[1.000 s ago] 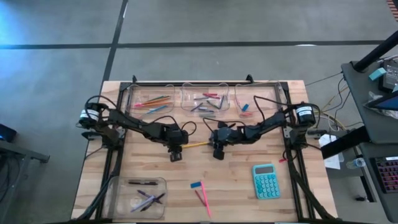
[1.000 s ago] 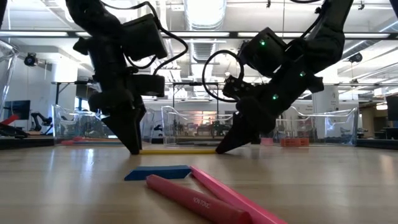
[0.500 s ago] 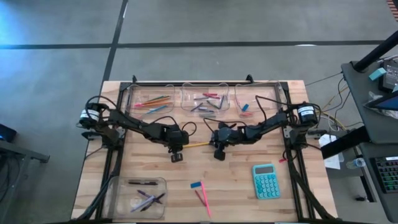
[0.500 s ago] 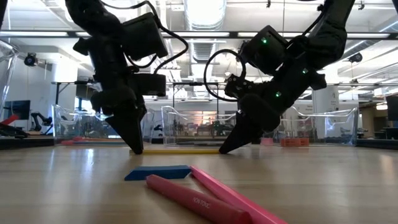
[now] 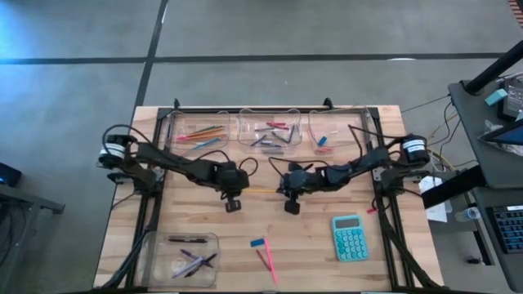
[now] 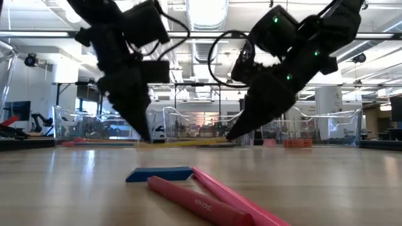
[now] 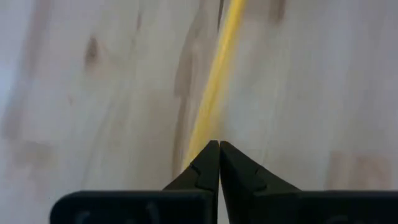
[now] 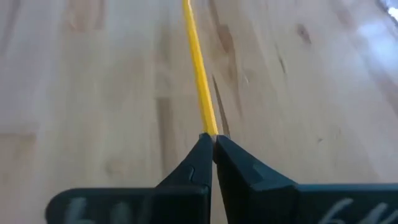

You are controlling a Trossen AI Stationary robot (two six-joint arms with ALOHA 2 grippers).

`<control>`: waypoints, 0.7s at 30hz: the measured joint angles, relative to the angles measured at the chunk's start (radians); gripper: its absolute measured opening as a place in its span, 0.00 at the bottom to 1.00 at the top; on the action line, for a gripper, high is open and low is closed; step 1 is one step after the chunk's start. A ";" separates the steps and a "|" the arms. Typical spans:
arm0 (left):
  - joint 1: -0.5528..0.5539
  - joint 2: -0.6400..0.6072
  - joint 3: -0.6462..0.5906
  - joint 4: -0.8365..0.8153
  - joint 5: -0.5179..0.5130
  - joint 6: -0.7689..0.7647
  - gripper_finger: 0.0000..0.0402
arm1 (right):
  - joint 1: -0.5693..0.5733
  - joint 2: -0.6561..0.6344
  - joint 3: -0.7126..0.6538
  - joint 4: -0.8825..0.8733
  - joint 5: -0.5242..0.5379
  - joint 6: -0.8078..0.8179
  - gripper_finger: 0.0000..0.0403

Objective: Sort crayons/erasers/pens/pencils in bins
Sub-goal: Put the yellow colored pencil into the top left transparent bin

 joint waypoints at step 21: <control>-0.023 -0.067 0.024 0.079 0.031 0.034 0.15 | 0.045 -0.077 0.004 -0.001 0.034 0.003 0.02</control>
